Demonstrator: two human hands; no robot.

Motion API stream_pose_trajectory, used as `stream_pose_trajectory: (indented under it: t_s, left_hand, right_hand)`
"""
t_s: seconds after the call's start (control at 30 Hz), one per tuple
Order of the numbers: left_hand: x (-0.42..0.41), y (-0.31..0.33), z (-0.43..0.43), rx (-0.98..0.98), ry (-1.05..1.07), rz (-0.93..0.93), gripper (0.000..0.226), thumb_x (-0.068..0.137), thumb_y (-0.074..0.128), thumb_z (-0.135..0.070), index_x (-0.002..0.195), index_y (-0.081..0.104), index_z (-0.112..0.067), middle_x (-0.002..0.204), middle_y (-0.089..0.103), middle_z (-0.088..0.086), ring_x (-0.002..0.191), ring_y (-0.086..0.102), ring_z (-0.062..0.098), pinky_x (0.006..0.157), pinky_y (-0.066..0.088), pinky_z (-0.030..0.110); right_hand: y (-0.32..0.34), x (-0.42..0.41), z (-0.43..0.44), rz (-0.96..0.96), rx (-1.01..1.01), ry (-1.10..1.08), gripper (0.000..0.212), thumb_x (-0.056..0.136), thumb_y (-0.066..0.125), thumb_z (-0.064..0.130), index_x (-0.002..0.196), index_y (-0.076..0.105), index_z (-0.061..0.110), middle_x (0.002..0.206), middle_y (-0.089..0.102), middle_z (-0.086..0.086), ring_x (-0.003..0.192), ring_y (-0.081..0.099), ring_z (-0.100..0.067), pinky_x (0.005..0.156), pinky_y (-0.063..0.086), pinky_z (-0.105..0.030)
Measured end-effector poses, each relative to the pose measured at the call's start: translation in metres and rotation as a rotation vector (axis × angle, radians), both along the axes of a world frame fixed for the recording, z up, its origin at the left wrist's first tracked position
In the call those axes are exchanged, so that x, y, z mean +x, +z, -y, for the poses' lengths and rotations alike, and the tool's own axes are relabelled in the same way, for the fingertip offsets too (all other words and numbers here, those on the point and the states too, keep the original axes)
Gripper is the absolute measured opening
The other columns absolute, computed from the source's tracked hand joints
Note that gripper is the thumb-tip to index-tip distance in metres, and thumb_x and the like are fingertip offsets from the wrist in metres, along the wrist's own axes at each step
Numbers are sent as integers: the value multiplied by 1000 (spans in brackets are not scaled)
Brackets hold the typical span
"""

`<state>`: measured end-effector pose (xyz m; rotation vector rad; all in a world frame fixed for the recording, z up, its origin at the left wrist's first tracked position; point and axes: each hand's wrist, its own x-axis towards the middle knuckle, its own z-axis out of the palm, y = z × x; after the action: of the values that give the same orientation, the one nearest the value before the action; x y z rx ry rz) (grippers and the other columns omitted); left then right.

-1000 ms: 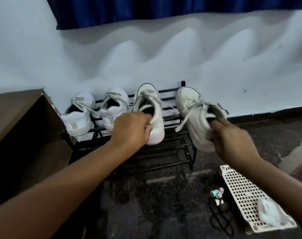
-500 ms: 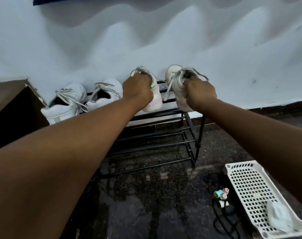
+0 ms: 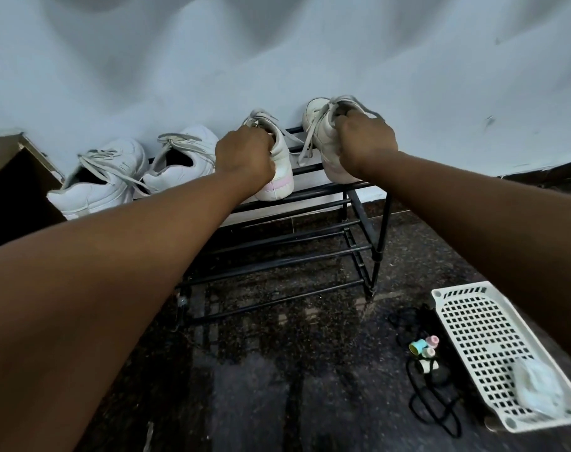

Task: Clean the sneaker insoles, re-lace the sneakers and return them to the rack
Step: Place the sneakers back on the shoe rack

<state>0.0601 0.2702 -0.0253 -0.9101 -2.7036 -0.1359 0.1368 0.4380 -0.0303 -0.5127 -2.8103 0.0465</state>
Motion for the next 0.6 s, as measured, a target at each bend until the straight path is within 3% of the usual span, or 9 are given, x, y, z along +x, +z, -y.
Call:
stream_pose_trajectory:
  t_s: [0.17,0.33,0.43,0.6]
  left_hand:
    - [-3,0,-1,-19,1,18,11,82,59,-15,91,63,-11,101,63,16,97,58,37,67,36,32]
    - [-2,0,-2,-58,0,-24,27,83,59,-14,108,62,-3,111,58,28,105,55,46,83,46,44]
    - [-1,-4,1,-29,-51,-31,25,81,58,-14,101,61,2,102,58,33,98,54,50,80,46,48]
    - [4,-13,9,49,-108,-45,19,82,54,-14,93,57,2,99,58,33,95,53,50,78,44,49]
  right_hand:
    - [-3,-3,-2,-19,-39,-6,40,86,53,11,125,48,7,131,46,-12,115,50,-37,83,44,-39]
    - [-3,1,2,-31,-79,29,52,84,51,8,135,42,10,144,36,-9,116,50,-35,77,43,-37]
    - [-9,7,2,-59,-69,40,54,84,50,8,137,38,11,146,31,-9,109,54,-34,67,37,-35]
    - [-23,20,2,-179,-28,41,56,84,51,10,138,36,15,145,32,-10,104,55,-35,63,37,-36]
